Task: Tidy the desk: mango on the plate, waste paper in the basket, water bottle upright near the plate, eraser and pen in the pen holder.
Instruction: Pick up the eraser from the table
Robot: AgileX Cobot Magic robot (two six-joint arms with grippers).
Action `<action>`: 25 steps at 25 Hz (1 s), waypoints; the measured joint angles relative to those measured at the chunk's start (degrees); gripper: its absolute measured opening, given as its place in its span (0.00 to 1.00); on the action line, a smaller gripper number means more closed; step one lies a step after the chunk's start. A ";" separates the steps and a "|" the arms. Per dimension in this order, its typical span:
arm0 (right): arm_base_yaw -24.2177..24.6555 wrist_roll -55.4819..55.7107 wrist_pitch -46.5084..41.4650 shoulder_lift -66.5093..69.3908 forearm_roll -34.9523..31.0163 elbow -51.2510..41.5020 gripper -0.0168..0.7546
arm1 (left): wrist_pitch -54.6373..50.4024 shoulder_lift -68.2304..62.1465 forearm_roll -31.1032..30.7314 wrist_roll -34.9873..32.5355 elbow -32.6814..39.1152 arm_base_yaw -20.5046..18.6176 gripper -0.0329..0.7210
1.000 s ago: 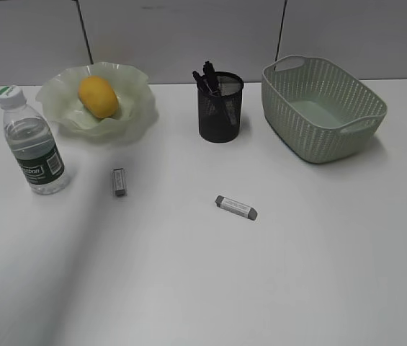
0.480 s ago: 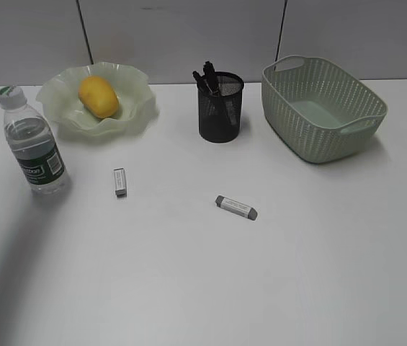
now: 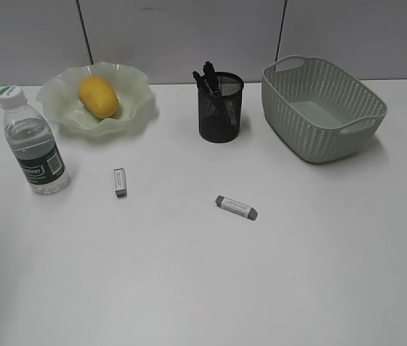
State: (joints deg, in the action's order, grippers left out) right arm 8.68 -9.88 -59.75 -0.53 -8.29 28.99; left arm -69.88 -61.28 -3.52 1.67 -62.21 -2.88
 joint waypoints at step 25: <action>0.00 0.00 0.00 0.00 0.00 0.00 0.64 | 5.61 55.61 3.52 -0.60 30.18 -2.62 0.68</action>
State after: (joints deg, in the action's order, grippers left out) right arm 8.68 -9.88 -59.75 -0.53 -8.29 28.99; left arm -64.27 -5.67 0.00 1.06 -32.03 -5.50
